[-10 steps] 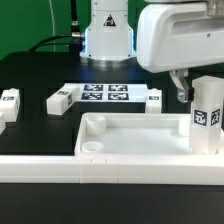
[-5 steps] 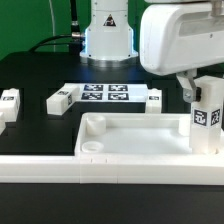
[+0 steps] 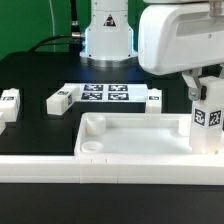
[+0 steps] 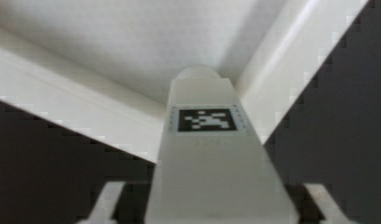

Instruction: Assemble desk

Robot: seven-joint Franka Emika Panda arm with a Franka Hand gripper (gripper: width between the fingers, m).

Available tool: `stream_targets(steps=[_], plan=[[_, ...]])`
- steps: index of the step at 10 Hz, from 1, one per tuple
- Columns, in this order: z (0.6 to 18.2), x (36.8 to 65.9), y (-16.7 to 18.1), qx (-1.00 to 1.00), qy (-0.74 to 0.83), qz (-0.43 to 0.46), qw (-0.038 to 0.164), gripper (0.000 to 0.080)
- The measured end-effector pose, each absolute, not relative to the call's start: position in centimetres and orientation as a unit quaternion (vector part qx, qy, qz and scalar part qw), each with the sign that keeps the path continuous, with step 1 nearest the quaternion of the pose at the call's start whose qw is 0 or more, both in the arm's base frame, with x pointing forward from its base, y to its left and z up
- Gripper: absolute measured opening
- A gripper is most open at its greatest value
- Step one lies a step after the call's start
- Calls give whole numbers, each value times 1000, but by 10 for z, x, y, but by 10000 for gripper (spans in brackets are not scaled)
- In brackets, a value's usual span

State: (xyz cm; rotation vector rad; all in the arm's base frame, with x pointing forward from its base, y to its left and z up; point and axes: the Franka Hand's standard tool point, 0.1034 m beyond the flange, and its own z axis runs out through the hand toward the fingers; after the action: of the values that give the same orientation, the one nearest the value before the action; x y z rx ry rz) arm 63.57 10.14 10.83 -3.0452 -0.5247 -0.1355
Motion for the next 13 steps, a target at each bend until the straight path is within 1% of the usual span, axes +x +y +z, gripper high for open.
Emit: stream_targets(steps=[4,5,6,8,11,13], plan=[[108,636,100,-997,62,-38,33,289],[108,636,100,-993,105,-38,35,289],[108,636,99,-981,187,-34,42,289],[108,636,99,-958,280,-30,45,290],[108,636,99,-926,374,-23,49,291],[108,636,100,-918,394,-21,51,291]])
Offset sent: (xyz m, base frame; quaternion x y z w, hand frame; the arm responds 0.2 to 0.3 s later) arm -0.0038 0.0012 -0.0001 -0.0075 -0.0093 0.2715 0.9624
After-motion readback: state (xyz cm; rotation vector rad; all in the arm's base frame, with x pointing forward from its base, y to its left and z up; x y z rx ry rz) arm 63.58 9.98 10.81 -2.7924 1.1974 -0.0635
